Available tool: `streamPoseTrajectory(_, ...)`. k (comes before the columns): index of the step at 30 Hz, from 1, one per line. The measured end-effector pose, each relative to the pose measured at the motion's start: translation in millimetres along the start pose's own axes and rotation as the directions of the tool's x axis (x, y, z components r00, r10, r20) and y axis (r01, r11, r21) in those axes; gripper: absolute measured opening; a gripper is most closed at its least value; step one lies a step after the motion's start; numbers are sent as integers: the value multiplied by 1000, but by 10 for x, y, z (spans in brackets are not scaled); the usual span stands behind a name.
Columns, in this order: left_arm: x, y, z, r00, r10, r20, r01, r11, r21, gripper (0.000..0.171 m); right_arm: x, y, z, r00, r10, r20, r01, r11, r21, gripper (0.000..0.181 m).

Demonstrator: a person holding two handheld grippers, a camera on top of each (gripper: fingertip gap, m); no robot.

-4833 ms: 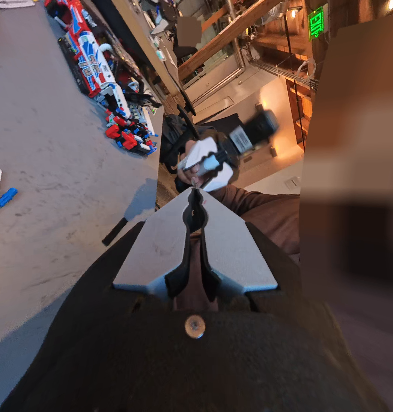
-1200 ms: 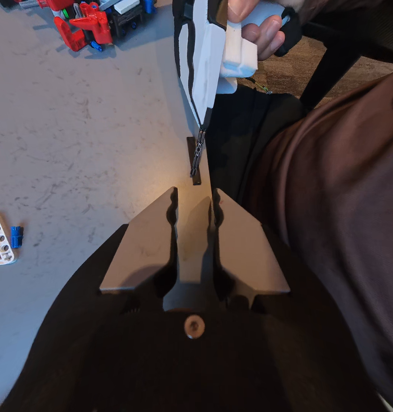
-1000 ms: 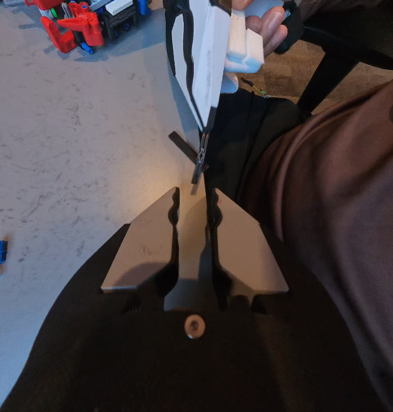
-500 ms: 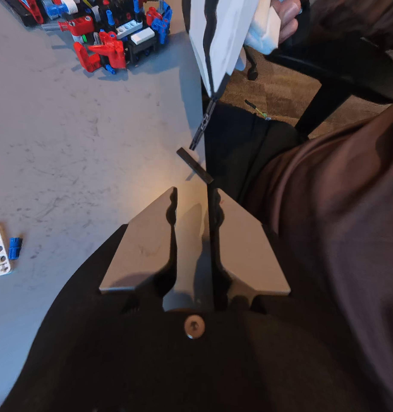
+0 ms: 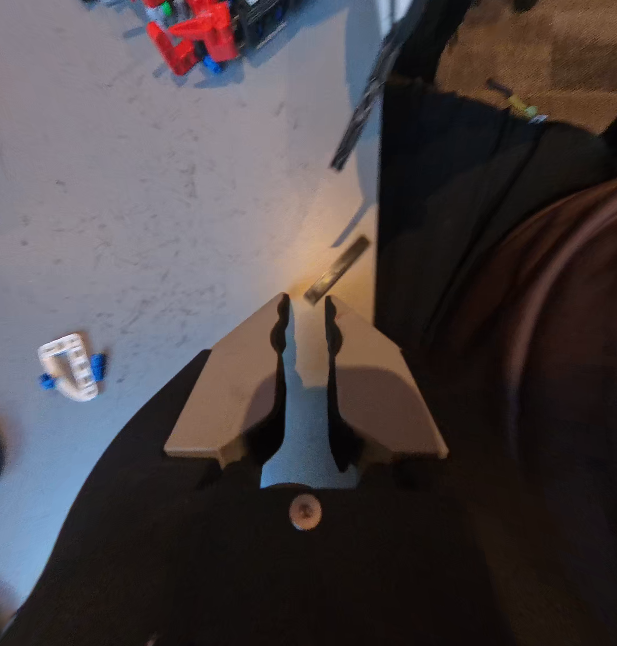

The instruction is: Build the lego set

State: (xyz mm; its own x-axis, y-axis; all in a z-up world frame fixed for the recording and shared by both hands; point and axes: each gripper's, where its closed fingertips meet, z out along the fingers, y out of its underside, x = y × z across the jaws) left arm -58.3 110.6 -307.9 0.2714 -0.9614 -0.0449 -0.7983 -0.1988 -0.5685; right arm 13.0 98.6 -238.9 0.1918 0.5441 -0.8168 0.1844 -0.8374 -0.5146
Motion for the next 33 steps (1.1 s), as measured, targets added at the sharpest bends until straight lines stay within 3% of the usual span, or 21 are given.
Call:
streamPoseTrajectory(3, -290, 77, -51, 998, 13, 68, -11, 999, -37, 27, 6, 7, 9, 1000, 6, 11, -6, 1000, 9, 0)
streamPoseTrajectory(6, -163, 48, -76, 997, -37, -68, 37, 999, 2, 34, 33, 40, 100, 1000, 28, 2, -28, 999, 19, 0)
streamPoseTrajectory(10, 6, 37, -128, 990, -82, -111, 88, 995, 47, 36, -34, 16, 201, 998, 59, 24, -62, 989, 134, 0)
streamPoseTrajectory(14, 79, 30, -67, 996, -12, -83, 18, 998, 68, 40, -47, 57, 242, 995, 85, 44, -92, 976, 198, 0)
streamPoseTrajectory(17, 18, -8, -16, 989, 121, -81, -115, 991, 74, 48, 21, 82, 258, 991, 126, 38, -131, 972, 197, 0)
streamPoseTrajectory(22, 87, -197, -165, 888, 398, -231, -358, 913, 196, 45, 10, 109, 258, 989, 140, 38, -144, 967, 209, 0)
streamPoseTrajectory(25, 121, -232, -147, 813, 489, -317, -447, 872, 198, 41, -3, 137, 246, 988, 147, 53, -155, 965, 211, 0)
streamPoseTrajectory(30, 79, -51, 41, 723, 542, -428, -565, 821, 85, 31, -18, 150, 194, 989, 138, 57, -148, 967, 209, 0)
streamPoseTrajectory(33, 86, -101, 80, 723, 524, -451, -545, 833, 95, 19, -25, 159, 181, 989, 136, 66, -147, 968, 204, 0)
